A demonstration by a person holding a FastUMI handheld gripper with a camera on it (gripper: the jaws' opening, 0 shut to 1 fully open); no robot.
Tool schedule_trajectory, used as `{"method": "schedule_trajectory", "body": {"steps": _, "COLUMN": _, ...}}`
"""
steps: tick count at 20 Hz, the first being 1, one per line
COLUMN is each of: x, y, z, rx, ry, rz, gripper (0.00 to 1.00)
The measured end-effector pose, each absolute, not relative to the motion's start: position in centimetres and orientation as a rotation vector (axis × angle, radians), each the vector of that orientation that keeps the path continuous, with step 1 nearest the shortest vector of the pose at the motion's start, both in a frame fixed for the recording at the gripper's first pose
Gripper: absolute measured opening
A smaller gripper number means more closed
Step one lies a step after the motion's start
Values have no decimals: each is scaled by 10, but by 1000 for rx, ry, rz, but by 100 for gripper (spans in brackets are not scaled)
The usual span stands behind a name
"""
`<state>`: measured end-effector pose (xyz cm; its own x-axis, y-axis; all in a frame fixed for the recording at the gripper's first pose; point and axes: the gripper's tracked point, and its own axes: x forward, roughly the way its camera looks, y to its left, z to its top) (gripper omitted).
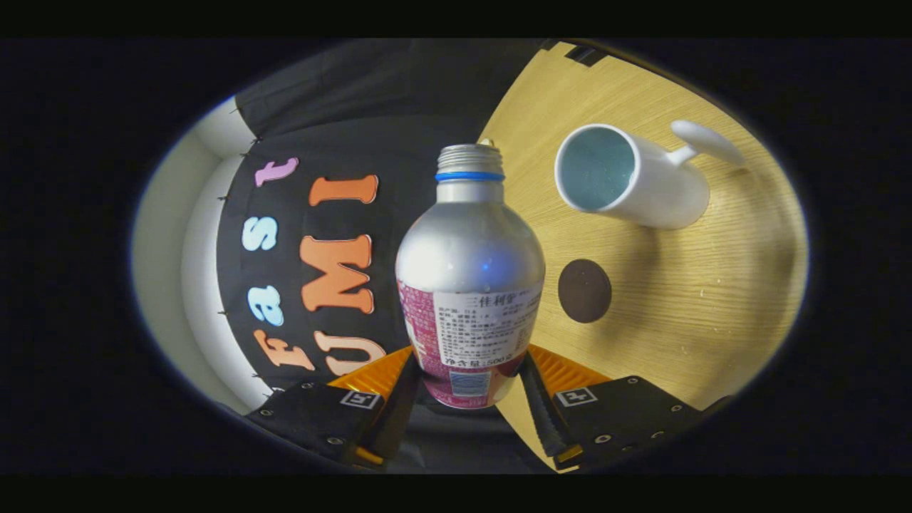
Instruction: Take the bottle from table, then pour the juice into the cup, finally place the bottle on the coaster
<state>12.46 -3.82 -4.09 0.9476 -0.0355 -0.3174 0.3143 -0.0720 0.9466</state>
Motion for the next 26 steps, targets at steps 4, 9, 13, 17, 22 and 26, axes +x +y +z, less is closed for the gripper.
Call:
{"method": "schedule_trajectory", "body": {"steps": 4, "x": 123, "y": -39, "z": -41, "rx": 1689, "ry": 215, "rz": -298, "gripper": 74}}
{"method": "schedule_trajectory", "body": {"steps": 9, "x": 125, "y": -39, "z": -39, "rx": 1767, "ry": 206, "rz": -310, "gripper": 74}}
{"method": "schedule_trajectory", "body": {"steps": 13, "x": 126, "y": -42, "z": -41, "rx": 1831, "ry": 197, "rz": -324, "gripper": 74}}
{"method": "schedule_trajectory", "body": {"steps": 17, "x": 123, "y": -44, "z": -42, "rx": 1868, "ry": 214, "rz": -347, "gripper": 74}}
{"method": "schedule_trajectory", "body": {"steps": 22, "x": 123, "y": -49, "z": -40, "rx": 1907, "ry": 197, "rz": -344, "gripper": 74}}
{"method": "schedule_trajectory", "body": {"steps": 26, "x": 128, "y": -48, "z": -37, "rx": 1942, "ry": 219, "rz": -334, "gripper": 74}}
